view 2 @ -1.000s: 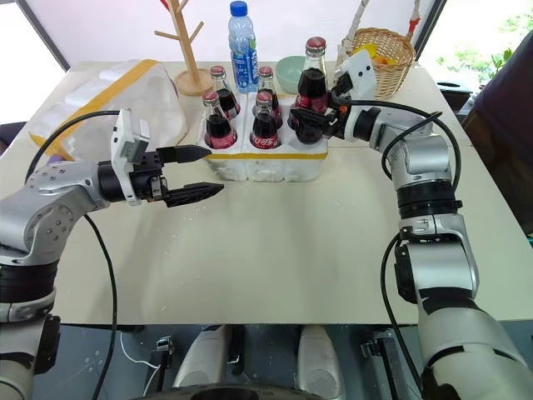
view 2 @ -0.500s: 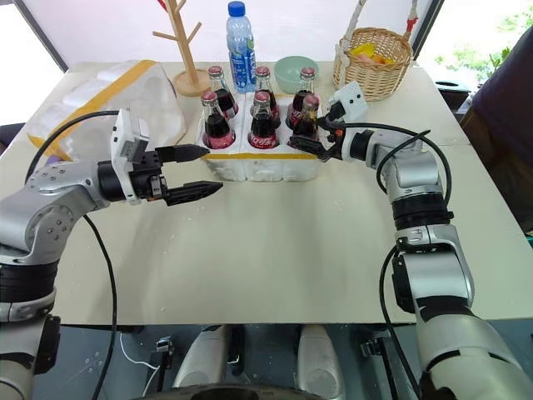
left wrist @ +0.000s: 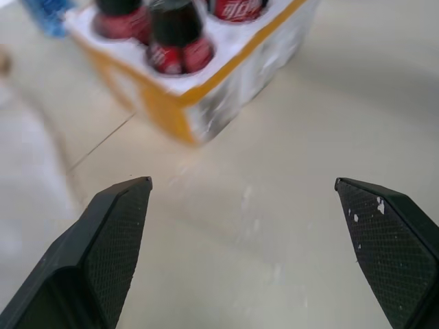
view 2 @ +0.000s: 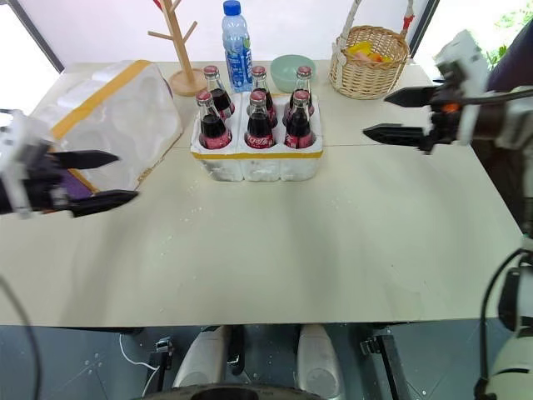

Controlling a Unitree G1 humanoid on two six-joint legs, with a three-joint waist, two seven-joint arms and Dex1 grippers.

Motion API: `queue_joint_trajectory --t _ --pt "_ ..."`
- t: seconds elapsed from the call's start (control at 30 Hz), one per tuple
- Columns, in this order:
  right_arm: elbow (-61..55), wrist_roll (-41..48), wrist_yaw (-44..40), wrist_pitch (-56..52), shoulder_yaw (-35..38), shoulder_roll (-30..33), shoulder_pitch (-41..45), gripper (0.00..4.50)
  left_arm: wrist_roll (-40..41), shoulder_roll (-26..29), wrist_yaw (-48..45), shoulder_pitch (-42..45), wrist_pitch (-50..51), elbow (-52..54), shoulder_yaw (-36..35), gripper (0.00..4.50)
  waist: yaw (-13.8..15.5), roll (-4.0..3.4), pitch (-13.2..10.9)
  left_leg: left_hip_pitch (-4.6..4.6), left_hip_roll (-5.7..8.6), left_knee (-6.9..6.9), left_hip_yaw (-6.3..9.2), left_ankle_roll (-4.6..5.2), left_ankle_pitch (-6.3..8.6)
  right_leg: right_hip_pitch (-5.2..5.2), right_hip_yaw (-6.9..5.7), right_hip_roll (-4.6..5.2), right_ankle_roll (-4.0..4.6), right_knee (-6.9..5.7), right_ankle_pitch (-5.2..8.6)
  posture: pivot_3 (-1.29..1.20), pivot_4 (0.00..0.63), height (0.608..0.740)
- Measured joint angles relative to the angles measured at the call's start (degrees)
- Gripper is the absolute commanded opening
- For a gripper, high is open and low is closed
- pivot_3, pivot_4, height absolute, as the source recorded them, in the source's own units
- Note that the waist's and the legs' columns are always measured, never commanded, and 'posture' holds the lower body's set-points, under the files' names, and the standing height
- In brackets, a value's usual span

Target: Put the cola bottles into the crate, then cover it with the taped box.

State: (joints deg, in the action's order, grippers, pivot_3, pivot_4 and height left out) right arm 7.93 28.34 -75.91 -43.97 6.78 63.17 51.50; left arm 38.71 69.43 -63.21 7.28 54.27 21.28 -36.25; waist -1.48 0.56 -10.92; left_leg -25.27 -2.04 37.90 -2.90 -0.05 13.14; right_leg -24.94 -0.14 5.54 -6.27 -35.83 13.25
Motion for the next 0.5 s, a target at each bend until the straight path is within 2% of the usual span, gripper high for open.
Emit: queue_joint_trajectory --t 0.13,0.2,0.27,0.4,0.5 --pt "-1.4 4.4 -2.1 -3.9 1.6 1.8 4.4 4.43 -7.6 5.0 -7.9 -14.4 2.2 -2.9 -12.0 4.50 -0.8 -0.05 0.0 -0.01 -0.01 -0.05 -0.03 -0.03 0.01 -0.12 0.00 0.04 0.04 0.02 0.02 0.00 0.150 0.740" --pt "-2.2 4.7 -1.7 -4.6 1.7 2.0 5.8 4.43 -13.4 6.3 -9.5 -19.1 0.1 -7.5 -13.8 4.50 -1.0 -0.04 0.0 -0.04 -0.01 -0.11 -0.05 -0.04 0.02 -0.31 0.00 0.06 0.07 0.02 0.03 0.00 0.150 0.740" --pt "-2.7 5.4 -1.5 -5.0 1.7 2.0 6.0 4.43 -16.8 7.2 -10.2 -20.0 -2.0 -12.9 -14.2 4.50 -0.9 -0.02 0.0 -0.08 -0.02 -0.13 -0.05 -0.06 0.02 -0.45 0.00 0.08 0.09 0.04 0.04 0.00 0.150 0.740" --pt "-6.5 8.3 -3.4 -5.5 1.8 1.9 5.7 4.43 -19.7 11.1 -9.4 -15.0 -8.3 -24.8 -8.8 4.50 -0.8 -0.03 0.0 -0.14 0.01 -0.32 -0.13 -0.09 0.03 -0.44 0.00 0.23 0.09 0.09 0.03 0.00 0.150 0.740" --pt "-10.1 11.3 -3.9 -6.6 2.5 2.0 5.1 4.43 -20.0 12.7 -6.9 -4.0 -12.2 -31.6 2.6 4.50 -0.5 -0.02 0.0 -0.14 0.10 -0.53 -0.28 -0.12 -0.04 -0.46 0.00 0.34 0.08 0.08 0.03 0.00 0.150 0.740"
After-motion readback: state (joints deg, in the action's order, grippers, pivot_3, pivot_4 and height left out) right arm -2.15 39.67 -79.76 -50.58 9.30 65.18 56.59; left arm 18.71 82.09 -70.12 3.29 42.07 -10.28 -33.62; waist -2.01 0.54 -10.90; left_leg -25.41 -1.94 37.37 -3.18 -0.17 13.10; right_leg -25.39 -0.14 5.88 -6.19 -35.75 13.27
